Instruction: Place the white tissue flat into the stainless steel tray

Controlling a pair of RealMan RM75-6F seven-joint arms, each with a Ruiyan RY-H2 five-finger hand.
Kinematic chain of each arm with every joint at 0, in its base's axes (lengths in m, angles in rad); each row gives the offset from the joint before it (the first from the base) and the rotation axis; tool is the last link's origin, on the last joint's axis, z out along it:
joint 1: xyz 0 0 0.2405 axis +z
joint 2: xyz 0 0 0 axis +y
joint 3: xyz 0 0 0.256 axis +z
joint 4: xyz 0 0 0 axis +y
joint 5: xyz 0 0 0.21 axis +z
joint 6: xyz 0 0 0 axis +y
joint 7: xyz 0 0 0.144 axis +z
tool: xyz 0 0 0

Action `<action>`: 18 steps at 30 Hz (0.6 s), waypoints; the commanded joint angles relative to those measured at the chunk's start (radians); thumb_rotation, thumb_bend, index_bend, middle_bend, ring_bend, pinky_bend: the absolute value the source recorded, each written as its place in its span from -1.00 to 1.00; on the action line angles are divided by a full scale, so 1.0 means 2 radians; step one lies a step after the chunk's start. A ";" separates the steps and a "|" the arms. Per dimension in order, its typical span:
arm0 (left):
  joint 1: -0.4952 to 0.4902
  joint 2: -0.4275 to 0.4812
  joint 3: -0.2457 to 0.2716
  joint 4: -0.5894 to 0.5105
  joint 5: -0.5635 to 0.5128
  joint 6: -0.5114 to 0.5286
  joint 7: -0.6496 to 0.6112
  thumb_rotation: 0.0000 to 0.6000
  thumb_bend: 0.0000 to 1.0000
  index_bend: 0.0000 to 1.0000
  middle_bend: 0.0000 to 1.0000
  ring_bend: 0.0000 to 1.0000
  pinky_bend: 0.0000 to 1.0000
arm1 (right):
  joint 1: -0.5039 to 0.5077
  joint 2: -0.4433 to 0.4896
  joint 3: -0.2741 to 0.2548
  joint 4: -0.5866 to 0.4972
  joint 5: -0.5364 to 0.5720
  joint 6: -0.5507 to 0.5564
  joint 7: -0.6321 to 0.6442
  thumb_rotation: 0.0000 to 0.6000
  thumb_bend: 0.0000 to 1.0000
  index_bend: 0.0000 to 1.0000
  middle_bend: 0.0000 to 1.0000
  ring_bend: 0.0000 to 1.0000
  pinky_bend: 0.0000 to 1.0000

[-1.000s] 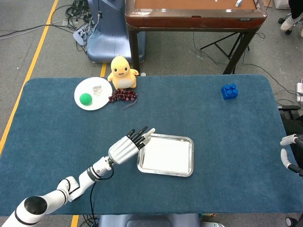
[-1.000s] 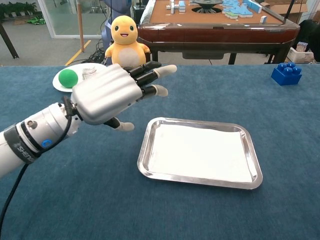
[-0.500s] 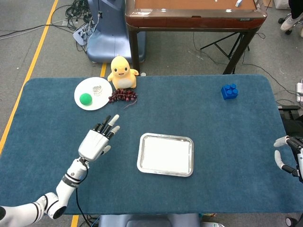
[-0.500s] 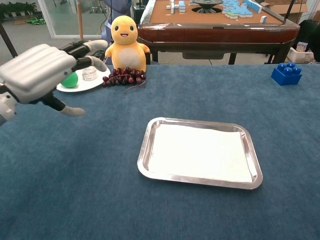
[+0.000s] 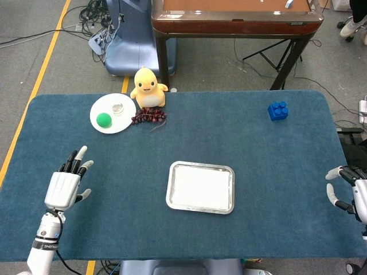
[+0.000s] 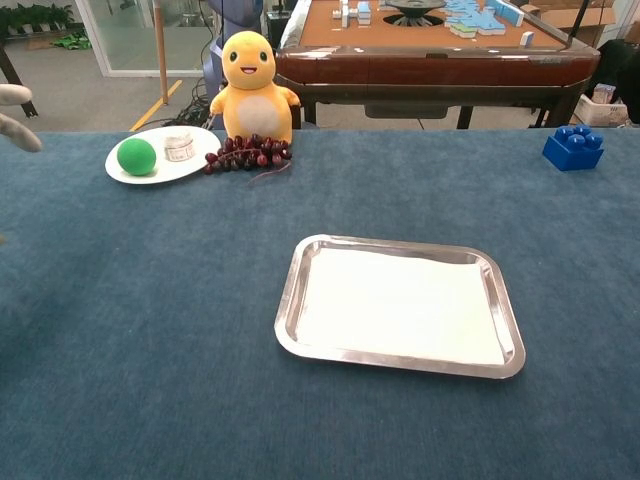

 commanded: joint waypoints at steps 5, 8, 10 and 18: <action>0.050 0.028 0.017 -0.029 -0.008 0.034 0.009 1.00 -0.79 -0.46 -0.89 -0.88 -0.39 | 0.003 -0.001 -0.002 -0.001 0.009 -0.010 -0.019 1.00 -0.08 -0.05 -0.17 -0.45 -0.27; 0.068 0.033 0.022 -0.030 -0.006 0.044 0.003 1.00 -0.79 -0.45 -0.87 -0.88 -0.41 | 0.004 -0.004 -0.001 -0.001 0.019 -0.012 -0.042 1.00 -0.08 -0.05 -0.17 -0.45 -0.27; 0.081 0.034 0.027 -0.027 -0.003 0.051 -0.010 1.00 -0.79 -0.45 -0.87 -0.88 -0.41 | 0.005 -0.007 0.000 -0.003 0.024 -0.014 -0.054 1.00 -0.08 -0.05 -0.17 -0.45 -0.27; 0.119 0.044 0.042 -0.024 0.033 0.077 -0.062 1.00 -0.79 -0.45 -0.86 -0.88 -0.43 | 0.011 -0.011 -0.004 -0.007 0.029 -0.031 -0.068 1.00 -0.08 -0.05 -0.17 -0.45 -0.27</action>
